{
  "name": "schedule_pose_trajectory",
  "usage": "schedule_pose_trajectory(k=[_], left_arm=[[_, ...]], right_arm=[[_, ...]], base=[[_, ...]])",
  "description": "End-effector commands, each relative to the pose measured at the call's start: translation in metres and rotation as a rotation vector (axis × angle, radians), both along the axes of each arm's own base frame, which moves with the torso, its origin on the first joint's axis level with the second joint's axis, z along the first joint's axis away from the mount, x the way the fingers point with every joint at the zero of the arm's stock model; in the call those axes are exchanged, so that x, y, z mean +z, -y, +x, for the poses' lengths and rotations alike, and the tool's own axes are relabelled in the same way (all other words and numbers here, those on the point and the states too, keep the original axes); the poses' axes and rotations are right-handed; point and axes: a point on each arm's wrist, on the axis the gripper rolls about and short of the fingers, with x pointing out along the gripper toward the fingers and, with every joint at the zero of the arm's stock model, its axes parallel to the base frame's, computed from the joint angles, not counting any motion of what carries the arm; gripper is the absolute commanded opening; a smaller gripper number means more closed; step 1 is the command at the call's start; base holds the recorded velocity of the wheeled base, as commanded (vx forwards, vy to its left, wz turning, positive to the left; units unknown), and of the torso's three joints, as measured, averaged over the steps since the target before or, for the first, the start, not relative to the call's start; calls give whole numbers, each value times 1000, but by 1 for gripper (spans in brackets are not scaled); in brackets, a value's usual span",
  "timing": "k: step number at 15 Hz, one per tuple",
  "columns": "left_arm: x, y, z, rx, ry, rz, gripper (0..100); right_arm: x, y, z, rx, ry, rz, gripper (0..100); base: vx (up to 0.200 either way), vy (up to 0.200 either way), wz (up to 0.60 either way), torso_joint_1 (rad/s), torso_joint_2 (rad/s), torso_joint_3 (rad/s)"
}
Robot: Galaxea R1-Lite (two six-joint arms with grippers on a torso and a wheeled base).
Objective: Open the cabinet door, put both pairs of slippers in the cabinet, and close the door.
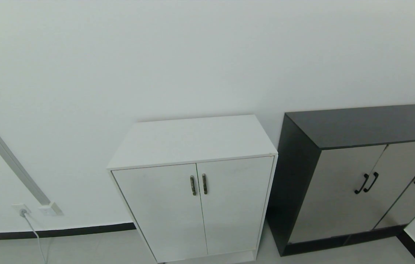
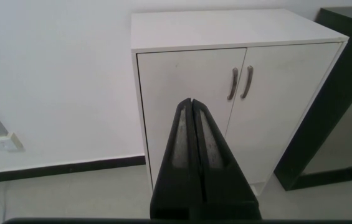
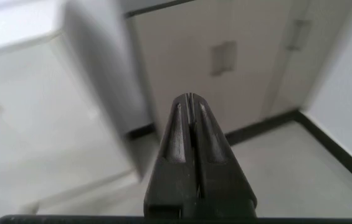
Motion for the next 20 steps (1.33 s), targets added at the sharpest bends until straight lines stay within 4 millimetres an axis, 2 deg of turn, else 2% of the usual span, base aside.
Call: schedule_pose_trajectory(k=[1,4,7,8,10,11,14,20], left_arm=[[0,0,0,1,0,0,0],[0,0,0,1,0,0,0],[0,0,0,1,0,0,0],[0,0,0,1,0,0,0],[0,0,0,1,0,0,0],[0,0,0,1,0,0,0],[0,0,0,1,0,0,0],[0,0,0,-2,0,0,0]], right_arm=[[-5,-2,3,25,-12,2,0],[-6,-10,5,383,9,4,0],[-9,-12,5,497,-32,-80,0],[-9,-12,6,483,-54,-97,0],[-9,-14,11,307,-124,-88,0],[-9,-15,9,281,-101,-89,0],[-12,-14,-3,336,59,-118,0],[-12,-15,-3,382,61,-137,0]], base=[[0,0,0,0,0,0],[0,0,0,0,0,0],[0,0,0,0,0,0],[0,0,0,0,0,0],[0,0,0,0,0,0],[0,0,0,0,0,0],[0,0,0,0,0,0],[0,0,0,0,0,0]])
